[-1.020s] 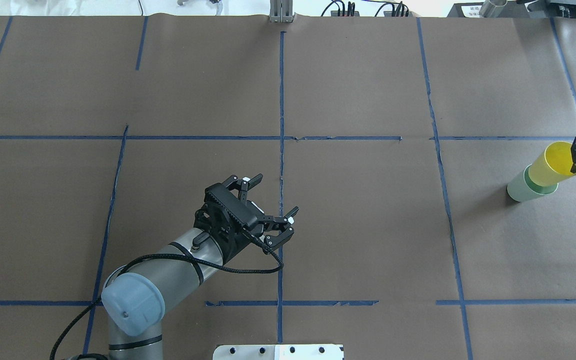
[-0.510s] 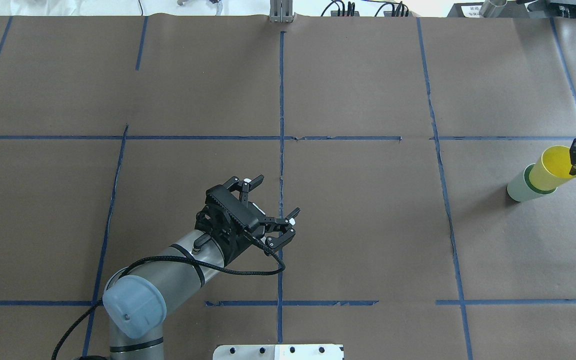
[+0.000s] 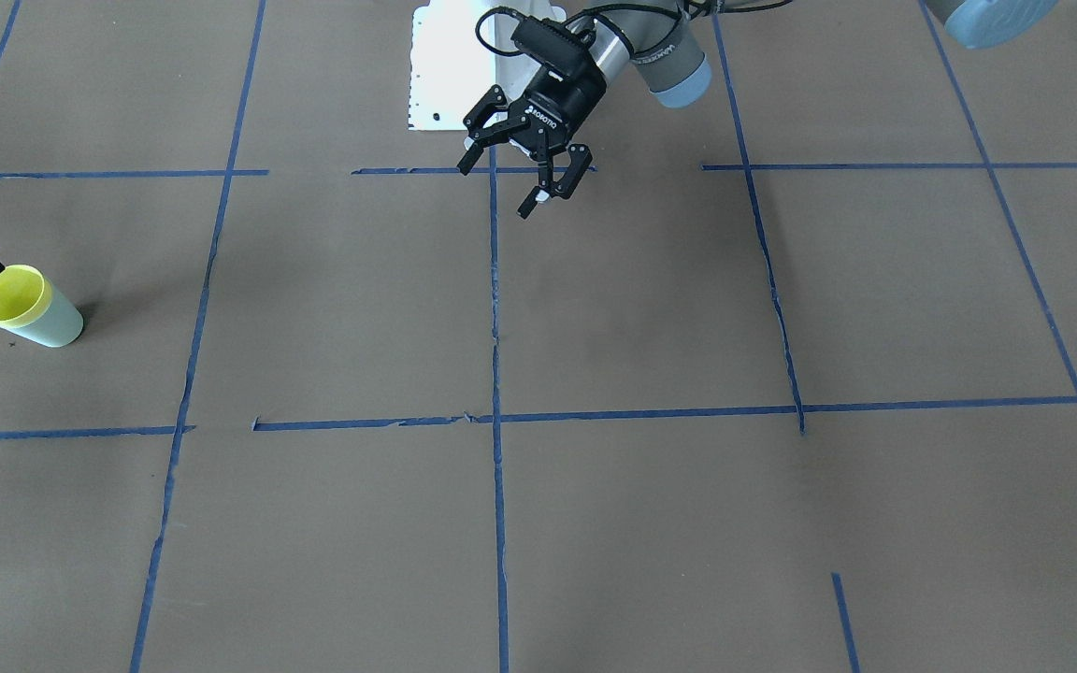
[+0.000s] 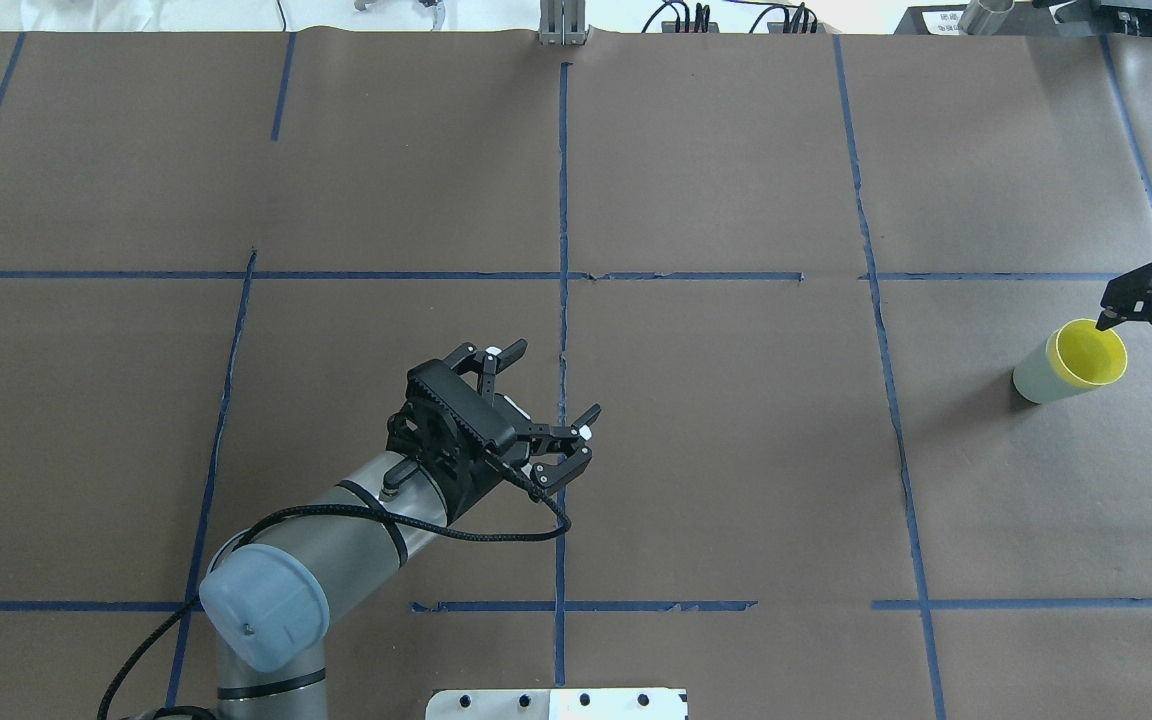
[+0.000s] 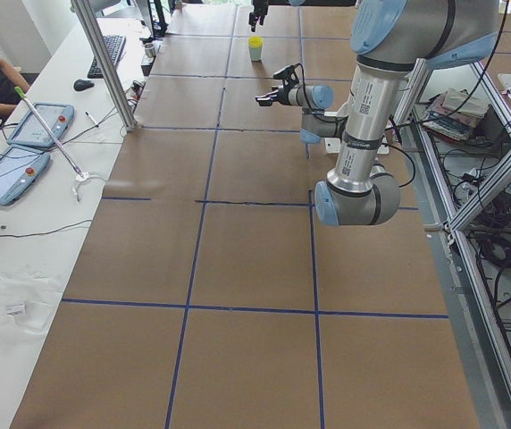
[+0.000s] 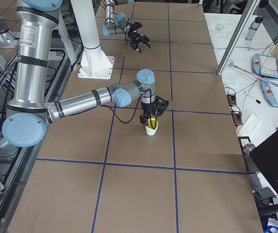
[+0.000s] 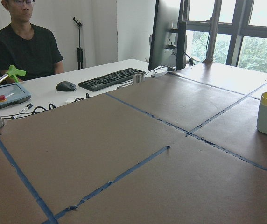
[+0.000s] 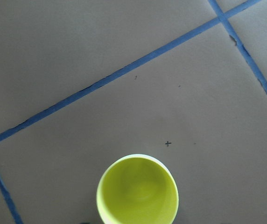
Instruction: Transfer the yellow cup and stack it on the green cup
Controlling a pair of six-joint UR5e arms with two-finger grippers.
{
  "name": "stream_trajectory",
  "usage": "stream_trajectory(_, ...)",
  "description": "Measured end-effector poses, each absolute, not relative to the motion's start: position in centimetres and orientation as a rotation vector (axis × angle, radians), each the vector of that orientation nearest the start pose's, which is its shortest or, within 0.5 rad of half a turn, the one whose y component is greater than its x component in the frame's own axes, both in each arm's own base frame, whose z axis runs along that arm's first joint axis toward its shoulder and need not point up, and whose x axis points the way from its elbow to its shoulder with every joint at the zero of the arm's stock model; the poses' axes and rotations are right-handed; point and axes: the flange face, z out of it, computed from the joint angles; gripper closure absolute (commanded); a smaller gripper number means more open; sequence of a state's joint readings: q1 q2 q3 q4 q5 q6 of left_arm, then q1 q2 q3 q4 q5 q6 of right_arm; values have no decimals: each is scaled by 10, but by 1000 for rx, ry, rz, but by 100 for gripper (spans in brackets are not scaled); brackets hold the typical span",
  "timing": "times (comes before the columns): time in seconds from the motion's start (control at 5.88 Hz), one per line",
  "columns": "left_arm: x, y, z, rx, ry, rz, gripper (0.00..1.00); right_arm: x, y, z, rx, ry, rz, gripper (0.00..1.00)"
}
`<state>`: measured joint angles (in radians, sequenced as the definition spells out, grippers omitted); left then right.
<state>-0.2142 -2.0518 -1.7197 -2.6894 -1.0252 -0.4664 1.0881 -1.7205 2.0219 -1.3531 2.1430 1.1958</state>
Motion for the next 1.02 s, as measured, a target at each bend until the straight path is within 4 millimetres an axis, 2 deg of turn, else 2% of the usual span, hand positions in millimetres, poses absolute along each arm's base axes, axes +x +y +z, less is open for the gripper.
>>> stream_trajectory(0.17,519,-320,197,1332,1076,142,1,-112,-433,476,-83,-827,510,0)
stream_trajectory(0.34,513,-335,199,1300,1066,98,1,-84,-439,478,-63,-868,466,0)
stream_trajectory(0.68,506,-370,214,1235,924,92,1,-41,-450,518,-3,-853,359,0)
stream_trajectory(0.85,501,-394,230,1189,796,114,1,-24,-451,535,16,-840,328,0)
stream_trajectory(1.02,493,-419,250,1122,677,146,1,-17,-448,545,23,-832,312,0)
